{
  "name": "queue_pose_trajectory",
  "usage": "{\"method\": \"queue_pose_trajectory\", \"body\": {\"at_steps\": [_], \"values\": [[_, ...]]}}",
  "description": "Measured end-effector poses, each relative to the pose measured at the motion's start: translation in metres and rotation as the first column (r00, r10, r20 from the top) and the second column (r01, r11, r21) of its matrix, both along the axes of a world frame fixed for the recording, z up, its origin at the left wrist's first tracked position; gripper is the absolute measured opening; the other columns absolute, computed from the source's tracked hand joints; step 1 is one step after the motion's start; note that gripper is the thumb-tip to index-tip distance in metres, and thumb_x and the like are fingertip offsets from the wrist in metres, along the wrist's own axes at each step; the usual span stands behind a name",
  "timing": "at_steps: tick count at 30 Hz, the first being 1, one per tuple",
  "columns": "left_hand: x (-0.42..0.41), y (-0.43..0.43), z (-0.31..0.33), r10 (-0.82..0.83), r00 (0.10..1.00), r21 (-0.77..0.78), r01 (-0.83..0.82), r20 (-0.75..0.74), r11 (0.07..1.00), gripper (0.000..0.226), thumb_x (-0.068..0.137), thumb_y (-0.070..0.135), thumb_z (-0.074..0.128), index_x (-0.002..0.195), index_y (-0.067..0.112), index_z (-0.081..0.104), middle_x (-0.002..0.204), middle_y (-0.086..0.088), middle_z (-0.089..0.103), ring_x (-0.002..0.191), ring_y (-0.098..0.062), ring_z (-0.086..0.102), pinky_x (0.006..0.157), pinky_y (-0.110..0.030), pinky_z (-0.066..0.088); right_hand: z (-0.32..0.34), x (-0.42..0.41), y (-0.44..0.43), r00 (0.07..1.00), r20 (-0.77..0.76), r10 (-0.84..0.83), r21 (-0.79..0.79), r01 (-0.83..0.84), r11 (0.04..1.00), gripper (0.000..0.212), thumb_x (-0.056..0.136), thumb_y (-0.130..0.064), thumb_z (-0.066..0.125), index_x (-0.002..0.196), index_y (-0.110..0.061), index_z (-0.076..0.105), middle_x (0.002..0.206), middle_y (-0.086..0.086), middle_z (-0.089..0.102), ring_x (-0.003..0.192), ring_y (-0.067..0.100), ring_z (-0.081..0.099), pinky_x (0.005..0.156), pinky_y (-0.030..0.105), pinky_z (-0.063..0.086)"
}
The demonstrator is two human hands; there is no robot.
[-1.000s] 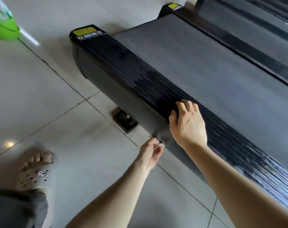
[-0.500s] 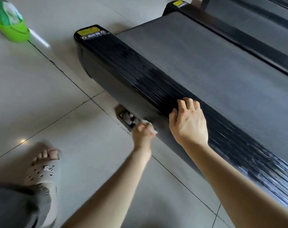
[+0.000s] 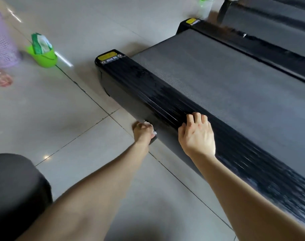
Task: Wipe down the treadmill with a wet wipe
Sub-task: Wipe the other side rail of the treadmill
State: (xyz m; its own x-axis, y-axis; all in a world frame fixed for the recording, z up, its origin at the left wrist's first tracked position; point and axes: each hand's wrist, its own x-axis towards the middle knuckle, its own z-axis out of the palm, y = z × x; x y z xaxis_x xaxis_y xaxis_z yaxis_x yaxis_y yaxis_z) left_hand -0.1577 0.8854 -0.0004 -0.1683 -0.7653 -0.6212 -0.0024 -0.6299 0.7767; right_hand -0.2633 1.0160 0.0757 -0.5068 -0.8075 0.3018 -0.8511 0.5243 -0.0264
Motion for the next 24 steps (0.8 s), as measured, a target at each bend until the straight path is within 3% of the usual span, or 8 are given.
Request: {"method": "queue_pose_trajectory", "body": {"at_steps": [4,7,9,13,15,19,21,24], "values": [[-0.001,0.059,-0.014,-0.296,0.940,0.133,0.319,-0.169,0.938,0.019,0.090,-0.013,0.055,0.085,0.003,0.062,0.078,-0.011,0.068,0.064,-0.017,0.072,0.071,-0.026,0.062,0.000,0.001,-0.002,1.000,0.004,-0.028,0.037,0.028,0.999,0.026,0.096,-0.026,0.045,0.108,-0.007,0.059,0.112,0.013,0.058,0.100,0.033,0.051,0.086,0.044,0.047],[-0.002,0.048,-0.001,-0.222,0.972,0.038,0.225,-0.076,0.974,0.017,0.088,-0.010,0.055,0.080,0.005,0.058,0.070,-0.006,0.065,0.066,-0.020,0.067,0.064,-0.024,0.059,0.002,0.002,0.000,0.999,0.028,-0.034,0.072,0.032,0.997,0.037,0.095,-0.028,0.044,0.120,-0.006,0.060,0.126,0.014,0.059,0.113,0.034,0.052,0.096,0.044,0.047],[0.005,0.000,0.006,-0.096,0.995,-0.034,0.096,-0.006,0.995,0.014,0.090,-0.005,0.053,0.080,0.004,0.055,0.061,0.000,0.064,0.052,-0.011,0.065,0.053,-0.020,0.055,0.002,0.003,-0.002,0.998,0.029,-0.058,0.086,0.056,0.995,0.042,0.095,-0.028,0.044,0.127,-0.005,0.060,0.131,0.014,0.058,0.118,0.033,0.052,0.100,0.043,0.046],[0.023,-0.071,0.004,0.070,0.995,-0.082,-0.064,0.077,0.995,0.011,0.090,0.008,0.054,0.090,0.011,0.065,0.071,-0.002,0.069,0.046,-0.006,0.063,0.059,-0.022,0.052,0.003,0.006,-0.005,0.996,0.015,-0.093,0.114,0.091,0.989,0.047,0.094,-0.028,0.041,0.130,-0.005,0.061,0.135,0.013,0.058,0.121,0.032,0.051,0.102,0.043,0.045],[0.017,-0.052,0.003,0.019,0.998,0.010,-0.020,0.060,1.000,0.012,0.089,0.005,0.053,0.092,0.010,0.064,0.073,-0.003,0.068,0.054,-0.010,0.066,0.062,-0.025,0.056,0.004,0.007,-0.006,0.995,0.012,-0.099,0.129,0.097,0.987,0.048,0.094,-0.029,0.040,0.130,-0.005,0.061,0.135,0.013,0.058,0.121,0.033,0.051,0.102,0.044,0.045],[0.009,0.039,0.019,-0.211,0.956,0.226,0.255,-0.202,0.940,0.028,0.083,-0.014,0.055,0.069,0.010,0.056,0.058,0.002,0.066,0.064,-0.016,0.068,0.082,-0.034,0.058,0.008,0.011,-0.006,0.992,0.033,-0.122,0.127,0.117,0.985,0.048,0.092,-0.029,0.041,0.129,-0.005,0.061,0.136,0.012,0.058,0.123,0.033,0.050,0.101,0.045,0.047],[0.009,0.038,0.026,-0.239,0.941,0.227,0.294,-0.241,0.928,0.032,0.080,-0.014,0.057,0.062,0.013,0.052,0.051,0.005,0.061,0.057,-0.014,0.064,0.087,-0.039,0.058,0.008,0.011,-0.007,0.991,0.034,-0.127,0.129,0.122,0.984,0.048,0.092,-0.029,0.041,0.130,-0.006,0.060,0.138,0.011,0.057,0.125,0.032,0.049,0.102,0.044,0.046],[0.016,-0.015,0.032,-0.248,0.961,0.083,0.259,-0.123,0.962,0.031,0.076,-0.006,0.061,0.054,0.016,0.056,0.050,0.006,0.061,0.061,-0.021,0.066,0.081,-0.037,0.059,0.006,0.009,-0.006,0.991,0.034,-0.133,0.137,0.127,0.982,0.047,0.093,-0.028,0.042,0.130,-0.006,0.060,0.138,0.012,0.056,0.126,0.032,0.049,0.104,0.043,0.045]]}}
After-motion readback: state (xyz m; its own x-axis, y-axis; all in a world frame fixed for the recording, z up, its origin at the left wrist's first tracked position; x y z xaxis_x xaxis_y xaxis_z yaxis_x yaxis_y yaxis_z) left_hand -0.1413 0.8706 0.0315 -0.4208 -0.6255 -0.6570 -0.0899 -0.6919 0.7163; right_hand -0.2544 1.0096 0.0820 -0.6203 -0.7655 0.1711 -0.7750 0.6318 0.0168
